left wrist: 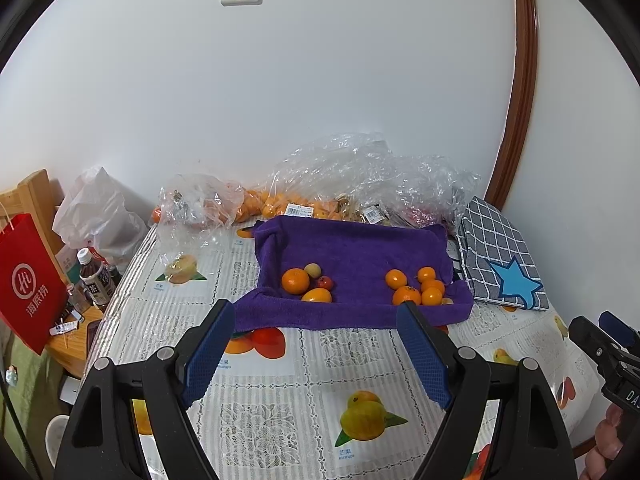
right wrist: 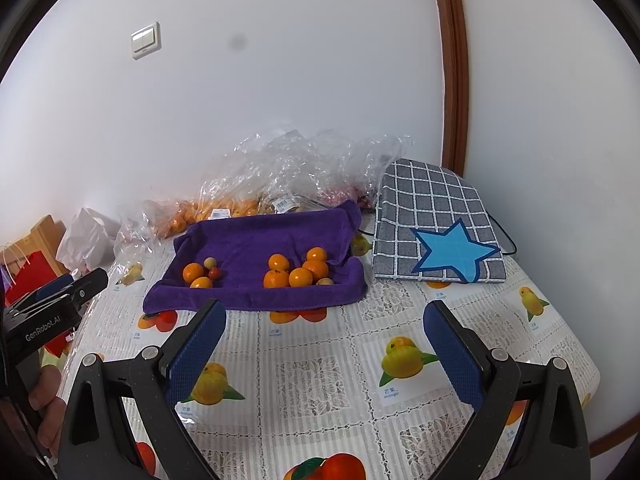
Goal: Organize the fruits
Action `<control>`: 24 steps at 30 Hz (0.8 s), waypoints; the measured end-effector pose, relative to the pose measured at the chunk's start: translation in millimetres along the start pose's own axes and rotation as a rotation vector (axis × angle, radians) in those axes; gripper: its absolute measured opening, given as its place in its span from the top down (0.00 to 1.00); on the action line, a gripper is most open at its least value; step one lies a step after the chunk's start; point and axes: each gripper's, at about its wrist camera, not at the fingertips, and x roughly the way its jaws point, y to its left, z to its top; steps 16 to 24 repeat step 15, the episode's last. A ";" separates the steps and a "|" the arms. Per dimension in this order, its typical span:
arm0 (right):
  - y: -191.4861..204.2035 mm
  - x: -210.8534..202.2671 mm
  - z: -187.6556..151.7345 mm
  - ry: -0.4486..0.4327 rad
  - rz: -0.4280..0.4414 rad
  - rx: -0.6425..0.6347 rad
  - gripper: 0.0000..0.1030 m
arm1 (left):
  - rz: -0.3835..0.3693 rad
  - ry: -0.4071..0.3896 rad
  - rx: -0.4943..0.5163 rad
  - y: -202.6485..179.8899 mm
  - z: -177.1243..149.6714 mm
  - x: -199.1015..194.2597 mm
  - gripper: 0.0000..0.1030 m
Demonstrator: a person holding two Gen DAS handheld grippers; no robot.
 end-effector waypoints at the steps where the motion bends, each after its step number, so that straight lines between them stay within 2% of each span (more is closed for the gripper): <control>1: 0.4 -0.1 0.1 -0.001 0.001 0.000 0.05 | 0.000 0.000 0.000 -0.4 0.3 0.0 0.21; 24: 0.6 -2.1 -0.3 -0.002 0.002 0.001 0.05 | 0.004 -0.005 0.003 -1.3 0.2 -0.7 0.21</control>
